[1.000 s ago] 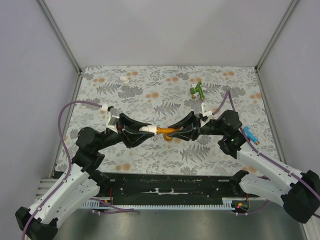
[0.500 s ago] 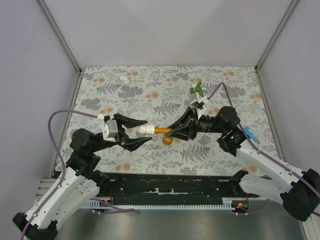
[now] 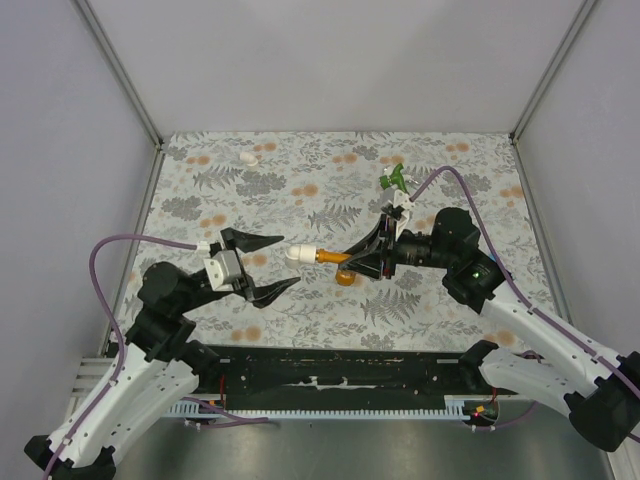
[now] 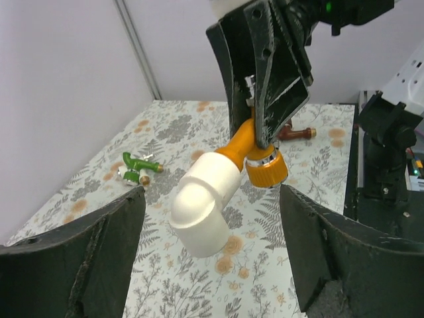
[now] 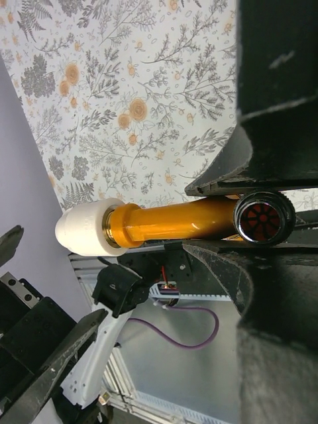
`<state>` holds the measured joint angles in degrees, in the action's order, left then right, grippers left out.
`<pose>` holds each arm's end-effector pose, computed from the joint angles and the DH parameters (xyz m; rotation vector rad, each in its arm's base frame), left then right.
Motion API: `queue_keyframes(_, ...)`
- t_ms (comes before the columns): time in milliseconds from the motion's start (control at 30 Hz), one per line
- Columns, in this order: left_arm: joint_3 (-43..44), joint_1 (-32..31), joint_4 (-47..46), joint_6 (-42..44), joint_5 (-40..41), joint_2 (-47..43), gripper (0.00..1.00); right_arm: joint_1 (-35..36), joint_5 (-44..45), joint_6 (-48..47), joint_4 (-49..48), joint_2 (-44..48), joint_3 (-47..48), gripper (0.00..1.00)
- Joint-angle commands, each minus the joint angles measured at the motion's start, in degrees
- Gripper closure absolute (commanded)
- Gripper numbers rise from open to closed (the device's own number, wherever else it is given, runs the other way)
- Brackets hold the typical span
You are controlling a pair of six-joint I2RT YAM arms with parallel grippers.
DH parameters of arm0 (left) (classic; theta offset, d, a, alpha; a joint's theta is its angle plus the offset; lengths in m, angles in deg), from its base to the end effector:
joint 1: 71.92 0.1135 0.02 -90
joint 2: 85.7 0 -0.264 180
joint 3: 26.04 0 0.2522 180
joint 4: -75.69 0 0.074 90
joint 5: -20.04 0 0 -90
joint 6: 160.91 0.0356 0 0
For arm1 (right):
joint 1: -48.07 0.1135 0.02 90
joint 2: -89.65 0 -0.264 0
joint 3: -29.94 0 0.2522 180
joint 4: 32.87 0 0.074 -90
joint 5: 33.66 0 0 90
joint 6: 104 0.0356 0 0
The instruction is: Install the water faucets
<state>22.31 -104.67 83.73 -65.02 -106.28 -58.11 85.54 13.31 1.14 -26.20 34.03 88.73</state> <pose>0.0912 -0.0837 0.3478 0.9577 1.0776 -0.8130 0.1619 0.1547 0.3392 -0.9327 1.5213 1.2888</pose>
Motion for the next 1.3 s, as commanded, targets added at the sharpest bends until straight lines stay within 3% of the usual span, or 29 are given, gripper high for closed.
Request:
queue_keyframes(0,1.97,0.06,5.01,5.62,1.86,0.27,0.13,-0.03,-3.63,-7.3,-0.11,1.3,3.66,1.0)
queue_keyframes(300,3.38,0.06,5.28,2.9,-6.92,5.01,0.11,-0.12,-8.91,-14.61,1.56,-0.37,5.06,1.0)
queue_keyframes(500,3.56,0.06,4.75,1.06,-8.68,7.73,0.14,-0.03,-10.41,-17.6,1.99,-1.6,6.29,1.0)
queue_keyframes(967,3.47,-0.03,2.11,-2.46,-12.64,10.29,0.32,-0.12,-11.2,-18.04,2.61,-3.01,7.17,1.0)
queue_keyframes(1067,3.64,-0.03,1.94,-2.99,-12.82,10.73,0.48,-0.03,-11.2,-17.6,2.79,-2.92,7.26,1.0)
queue_keyframes(1133,3.56,-0.12,1.76,-3.16,-13.17,10.9,0.74,-0.03,-11.03,-16.55,2.7,-3.18,7.26,1.0)
queue_keyframes(1167,3.64,-0.03,1.59,-3.17,-13.25,10.9,0.95,-0.03,-10.94,-15.76,2.61,-3.36,7.26,1.0)
queue_keyframes(1267,3.82,-0.03,3.07,-0.89,-14.39,10.38,0.98,-0.03,-8.66,-8.22,1.21,-5.2,7.17,1.0)
